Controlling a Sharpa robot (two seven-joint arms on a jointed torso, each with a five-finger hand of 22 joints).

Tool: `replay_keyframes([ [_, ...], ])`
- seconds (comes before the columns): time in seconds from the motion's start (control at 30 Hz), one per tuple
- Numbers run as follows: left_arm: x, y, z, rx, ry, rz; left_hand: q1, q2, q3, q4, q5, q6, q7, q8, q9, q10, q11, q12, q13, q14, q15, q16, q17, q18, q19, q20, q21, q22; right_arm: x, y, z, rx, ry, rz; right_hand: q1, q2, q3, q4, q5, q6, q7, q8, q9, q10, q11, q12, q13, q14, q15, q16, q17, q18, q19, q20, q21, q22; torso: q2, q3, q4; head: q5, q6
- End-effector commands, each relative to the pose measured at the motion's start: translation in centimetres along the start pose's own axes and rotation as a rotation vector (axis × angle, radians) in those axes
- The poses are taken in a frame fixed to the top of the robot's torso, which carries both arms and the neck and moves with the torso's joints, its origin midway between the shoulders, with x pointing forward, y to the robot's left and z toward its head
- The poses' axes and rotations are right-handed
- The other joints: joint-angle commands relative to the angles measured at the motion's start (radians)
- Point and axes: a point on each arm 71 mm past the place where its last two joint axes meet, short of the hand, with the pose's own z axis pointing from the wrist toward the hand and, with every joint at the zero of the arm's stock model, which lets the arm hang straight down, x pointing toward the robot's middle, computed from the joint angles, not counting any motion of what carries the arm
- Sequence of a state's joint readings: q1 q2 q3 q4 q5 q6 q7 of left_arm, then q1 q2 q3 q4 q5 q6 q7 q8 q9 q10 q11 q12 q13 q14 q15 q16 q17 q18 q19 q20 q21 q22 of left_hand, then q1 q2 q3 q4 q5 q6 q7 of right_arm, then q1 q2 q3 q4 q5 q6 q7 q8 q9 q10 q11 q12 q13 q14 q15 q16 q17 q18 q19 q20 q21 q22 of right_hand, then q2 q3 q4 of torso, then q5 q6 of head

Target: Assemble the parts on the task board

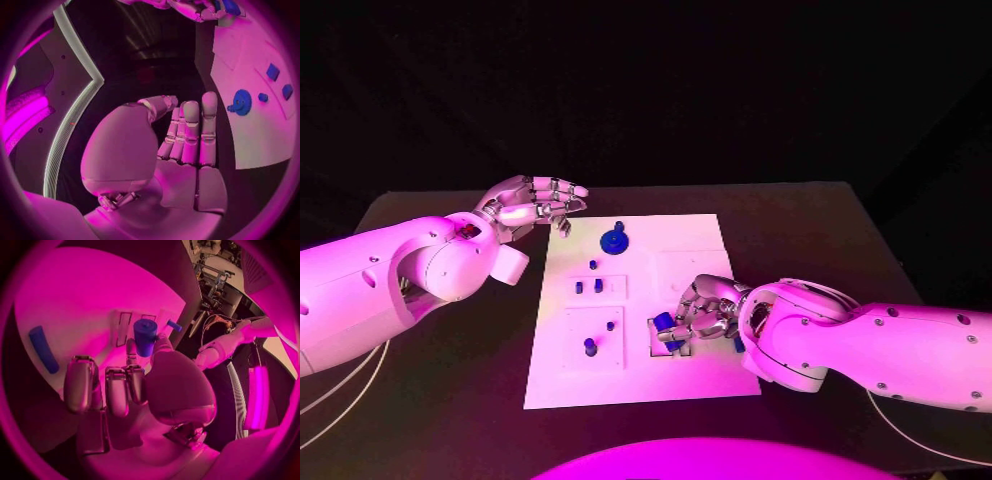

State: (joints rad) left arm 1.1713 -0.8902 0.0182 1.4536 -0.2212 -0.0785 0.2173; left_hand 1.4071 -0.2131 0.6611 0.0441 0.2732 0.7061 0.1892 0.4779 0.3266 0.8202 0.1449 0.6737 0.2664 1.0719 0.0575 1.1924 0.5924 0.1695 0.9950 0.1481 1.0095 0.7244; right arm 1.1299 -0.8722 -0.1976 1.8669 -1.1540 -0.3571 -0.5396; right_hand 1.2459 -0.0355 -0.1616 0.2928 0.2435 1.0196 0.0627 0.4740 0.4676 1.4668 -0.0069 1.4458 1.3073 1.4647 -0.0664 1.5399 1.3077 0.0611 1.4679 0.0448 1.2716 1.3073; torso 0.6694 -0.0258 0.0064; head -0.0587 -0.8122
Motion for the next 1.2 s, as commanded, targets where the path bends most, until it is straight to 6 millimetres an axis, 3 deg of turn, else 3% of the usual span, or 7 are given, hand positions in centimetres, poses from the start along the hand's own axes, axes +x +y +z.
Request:
replay_keyframes([
  [0.03, 0.30, -0.10, 0.08, 0.005, 0.019, -0.006, -0.009, -0.001, 0.000, 0.003, 0.005, -0.007, 0.035, 0.004, -0.001, -0.007, 0.001, 0.005, -0.001, -0.001, 0.005, 0.007, 0.000, 0.017, -0.001, 0.003, 0.001, -0.002, 0.12, 0.26, 0.07, -0.014, -0.003, -0.028, -0.016, 0.001, -0.012, 0.001, -0.003, 0.002, -0.001, 0.000, 0.001, 0.008, -0.004, -0.006, 0.105, 0.088, -0.005, 0.004, 0.171, -0.007, 0.024, -0.007, -0.004, 0.192, 0.000, -0.0002, -0.0007, -0.001, 0.001],
  [1.2, 0.31, -0.09, 0.01, 0.001, 0.024, -0.007, -0.012, -0.001, 0.000, 0.006, 0.005, -0.009, 0.036, 0.006, -0.002, -0.010, 0.002, 0.006, -0.003, -0.001, 0.005, 0.007, -0.002, 0.017, -0.001, 0.004, 0.000, -0.002, 0.37, 0.58, 0.16, -0.021, 0.004, -0.032, -0.058, 0.006, -0.037, 0.002, -0.002, 0.000, -0.001, 0.005, 0.005, 0.006, -0.004, -0.010, 0.105, 0.088, -0.006, 0.003, 0.170, -0.007, 0.023, -0.007, -0.009, 0.191, -0.001, -0.0008, -0.0009, 0.009, -0.004],
])
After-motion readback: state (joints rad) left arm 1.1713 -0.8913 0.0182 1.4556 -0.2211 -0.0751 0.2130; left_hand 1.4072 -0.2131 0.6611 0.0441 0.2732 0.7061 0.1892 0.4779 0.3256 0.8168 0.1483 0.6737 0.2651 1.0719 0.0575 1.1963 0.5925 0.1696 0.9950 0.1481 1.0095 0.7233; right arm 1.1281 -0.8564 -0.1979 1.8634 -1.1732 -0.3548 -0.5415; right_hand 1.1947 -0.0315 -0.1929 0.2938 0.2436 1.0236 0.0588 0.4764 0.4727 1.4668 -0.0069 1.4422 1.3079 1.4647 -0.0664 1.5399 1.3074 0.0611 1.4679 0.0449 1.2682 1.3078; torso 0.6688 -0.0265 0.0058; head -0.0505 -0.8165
